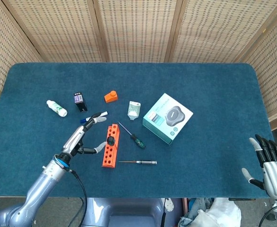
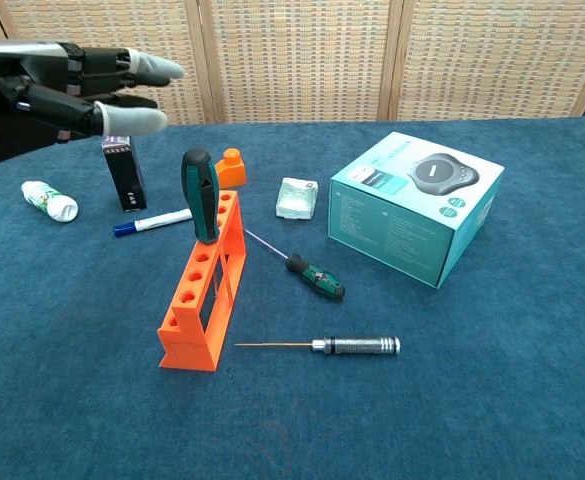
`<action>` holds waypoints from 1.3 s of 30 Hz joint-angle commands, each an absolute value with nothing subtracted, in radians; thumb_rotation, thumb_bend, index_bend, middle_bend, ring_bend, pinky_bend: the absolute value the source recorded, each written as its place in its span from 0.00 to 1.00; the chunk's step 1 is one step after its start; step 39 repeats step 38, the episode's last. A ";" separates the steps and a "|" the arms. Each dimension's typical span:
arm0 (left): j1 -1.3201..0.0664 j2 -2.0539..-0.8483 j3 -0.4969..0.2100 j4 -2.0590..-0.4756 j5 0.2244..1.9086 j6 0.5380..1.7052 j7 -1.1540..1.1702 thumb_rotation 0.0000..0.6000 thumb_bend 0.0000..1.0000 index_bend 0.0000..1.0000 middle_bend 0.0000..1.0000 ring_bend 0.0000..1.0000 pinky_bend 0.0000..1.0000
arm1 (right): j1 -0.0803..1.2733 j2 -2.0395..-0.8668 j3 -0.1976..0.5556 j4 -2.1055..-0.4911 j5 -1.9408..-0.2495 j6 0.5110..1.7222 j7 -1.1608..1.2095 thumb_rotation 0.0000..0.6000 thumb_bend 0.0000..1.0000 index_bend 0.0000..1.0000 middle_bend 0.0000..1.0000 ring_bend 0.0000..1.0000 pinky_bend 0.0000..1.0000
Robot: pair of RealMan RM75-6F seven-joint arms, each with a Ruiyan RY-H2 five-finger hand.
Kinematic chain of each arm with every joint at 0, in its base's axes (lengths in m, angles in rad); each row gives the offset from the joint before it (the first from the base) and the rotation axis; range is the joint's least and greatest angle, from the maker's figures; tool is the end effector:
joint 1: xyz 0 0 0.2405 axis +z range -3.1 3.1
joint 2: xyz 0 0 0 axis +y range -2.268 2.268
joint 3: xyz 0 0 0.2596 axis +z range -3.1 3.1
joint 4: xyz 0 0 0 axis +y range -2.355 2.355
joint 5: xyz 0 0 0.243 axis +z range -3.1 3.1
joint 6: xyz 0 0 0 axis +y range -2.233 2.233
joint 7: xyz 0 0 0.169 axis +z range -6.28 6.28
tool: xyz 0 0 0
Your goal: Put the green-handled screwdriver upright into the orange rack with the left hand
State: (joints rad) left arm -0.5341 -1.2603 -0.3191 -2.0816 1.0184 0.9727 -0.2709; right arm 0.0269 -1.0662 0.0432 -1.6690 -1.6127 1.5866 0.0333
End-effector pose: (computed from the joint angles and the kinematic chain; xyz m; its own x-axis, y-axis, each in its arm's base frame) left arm -0.0922 0.3062 0.0253 -0.4636 0.4669 0.7530 0.8499 -0.0058 0.5268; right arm -0.3072 -0.1873 0.1490 0.3615 0.0669 0.9300 -0.9278 -0.0730 0.3659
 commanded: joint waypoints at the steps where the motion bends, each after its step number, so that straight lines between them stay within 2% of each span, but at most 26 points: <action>1: -0.502 -1.201 -0.326 -2.124 1.060 1.010 -0.280 1.00 0.35 0.17 0.00 0.00 0.00 | 0.027 -1.066 0.043 -1.669 -1.613 1.587 0.032 1.00 0.26 0.00 0.00 0.00 0.00; 9: -0.423 -1.096 -0.304 -2.166 1.158 1.109 -0.268 1.00 0.35 0.17 0.00 0.00 0.00 | 0.027 -1.068 0.043 -1.671 -1.613 1.586 0.023 1.00 0.26 0.00 0.00 0.00 0.00; 15: -0.338 -1.058 -0.230 -2.136 1.295 1.229 -0.189 1.00 0.32 0.16 0.00 0.00 0.00 | 0.028 -1.069 0.044 -1.673 -1.608 1.582 0.012 1.00 0.26 0.00 0.00 0.00 0.00; 23: -0.249 -1.101 -0.140 -2.040 1.418 1.403 0.067 1.00 0.31 0.13 0.00 0.00 0.00 | 0.025 -1.070 0.043 -1.679 -1.614 1.588 -0.007 1.00 0.26 0.00 0.00 0.00 0.00; 27: -0.170 -1.130 -0.052 -1.963 1.455 1.494 0.315 1.00 0.28 0.12 0.00 0.00 0.00 | 0.025 -1.070 0.041 -1.680 -1.616 1.586 -0.021 1.00 0.26 0.00 0.00 0.00 0.00; 33: -0.124 -1.178 -0.016 -1.911 1.469 1.549 0.463 1.00 0.26 0.11 0.00 0.00 0.00 | 0.027 -1.072 0.041 -1.684 -1.618 1.585 -0.038 1.00 0.26 0.00 0.00 0.00 0.00; 39: -0.107 -1.184 -0.026 -1.889 1.455 1.569 0.468 1.00 0.26 0.11 0.00 0.00 0.00 | 0.029 -1.071 0.044 -1.688 -1.616 1.582 -0.039 1.00 0.26 0.00 0.00 0.00 0.00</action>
